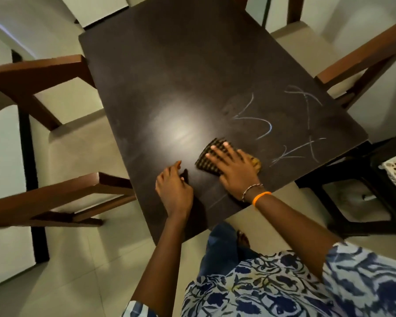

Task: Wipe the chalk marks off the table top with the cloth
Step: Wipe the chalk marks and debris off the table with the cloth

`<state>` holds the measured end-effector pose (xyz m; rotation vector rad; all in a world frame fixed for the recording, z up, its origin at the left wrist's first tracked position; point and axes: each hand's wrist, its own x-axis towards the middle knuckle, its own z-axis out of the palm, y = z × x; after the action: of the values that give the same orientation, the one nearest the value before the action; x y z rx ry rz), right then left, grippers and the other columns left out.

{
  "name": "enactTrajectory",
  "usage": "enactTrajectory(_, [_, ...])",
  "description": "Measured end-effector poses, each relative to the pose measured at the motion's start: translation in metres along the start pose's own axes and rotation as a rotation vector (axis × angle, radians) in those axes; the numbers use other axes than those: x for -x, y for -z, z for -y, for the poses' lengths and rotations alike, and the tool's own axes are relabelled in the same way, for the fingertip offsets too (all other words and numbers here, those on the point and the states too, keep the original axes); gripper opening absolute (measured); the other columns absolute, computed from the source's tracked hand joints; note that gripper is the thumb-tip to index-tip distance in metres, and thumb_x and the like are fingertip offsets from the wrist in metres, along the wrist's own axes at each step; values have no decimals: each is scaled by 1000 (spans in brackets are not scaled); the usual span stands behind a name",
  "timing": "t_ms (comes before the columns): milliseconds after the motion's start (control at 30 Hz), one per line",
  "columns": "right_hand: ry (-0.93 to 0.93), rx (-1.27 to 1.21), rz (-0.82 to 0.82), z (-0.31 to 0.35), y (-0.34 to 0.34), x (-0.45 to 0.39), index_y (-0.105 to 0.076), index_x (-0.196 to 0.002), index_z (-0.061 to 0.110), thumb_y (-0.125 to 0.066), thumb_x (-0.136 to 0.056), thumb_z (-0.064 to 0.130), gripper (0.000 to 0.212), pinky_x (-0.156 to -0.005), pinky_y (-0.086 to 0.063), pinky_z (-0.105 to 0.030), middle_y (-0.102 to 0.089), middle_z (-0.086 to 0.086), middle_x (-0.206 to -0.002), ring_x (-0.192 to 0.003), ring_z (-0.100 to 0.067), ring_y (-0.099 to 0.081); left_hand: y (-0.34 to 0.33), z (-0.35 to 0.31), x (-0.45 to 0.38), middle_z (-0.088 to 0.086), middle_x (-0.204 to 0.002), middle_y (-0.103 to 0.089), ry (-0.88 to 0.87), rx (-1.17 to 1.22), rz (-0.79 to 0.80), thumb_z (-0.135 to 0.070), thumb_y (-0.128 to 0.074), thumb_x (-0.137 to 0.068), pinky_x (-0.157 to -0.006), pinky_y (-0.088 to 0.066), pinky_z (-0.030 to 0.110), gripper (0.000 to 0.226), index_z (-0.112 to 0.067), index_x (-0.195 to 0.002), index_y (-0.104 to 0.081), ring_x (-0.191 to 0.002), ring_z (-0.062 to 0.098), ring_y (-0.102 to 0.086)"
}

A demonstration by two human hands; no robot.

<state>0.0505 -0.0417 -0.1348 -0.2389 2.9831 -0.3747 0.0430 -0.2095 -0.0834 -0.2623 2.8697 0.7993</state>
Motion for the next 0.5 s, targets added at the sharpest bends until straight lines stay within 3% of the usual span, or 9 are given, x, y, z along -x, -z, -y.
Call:
enactTrajectory(100, [-179, 26, -33, -64, 21, -3, -35, -142, 28, -33, -74, 27, 68, -105, -30, -50, -32, -1, -152, -141, -30, -25, -15, -19, -12, 4, -136, -48, -99, -83, 46, -6, -51, -88, -119, -15, 46, 50, -20, -136, -44, -133, 25, -33])
enactTrajectory(267, [-568, -4, -122, -134, 46, -8, -31, -144, 26, -35, -78, 26, 66, -108, -24, -52, -27, -2, -154, -144, -31, -15, -24, -34, -29, 4, -135, -49, -174, -88, 88, -8, -53, -88, -116, -21, 46, 50, -20, -136, -44, -130, 25, -37])
enactTrajectory(400, [-786, -67, -181, -105, 38, -23, -31, -144, 25, -45, -84, 22, 61, -111, -17, -53, -24, -4, -155, -144, -31, -11, -22, -29, -45, 3, -131, -52, -176, -52, 44, -10, -54, -88, -115, -24, 46, 47, -20, -133, -46, -125, 25, -42])
enactTrajectory(500, [-745, -47, -164, -49, 22, -38, -32, -144, 24, -46, -81, 24, 64, -109, -19, -57, -25, -5, -155, -143, -33, -15, -20, -22, -54, 4, -131, -53, -142, -73, 6, -9, -51, -89, -118, -15, 47, 46, -20, -133, -47, -127, 26, -41])
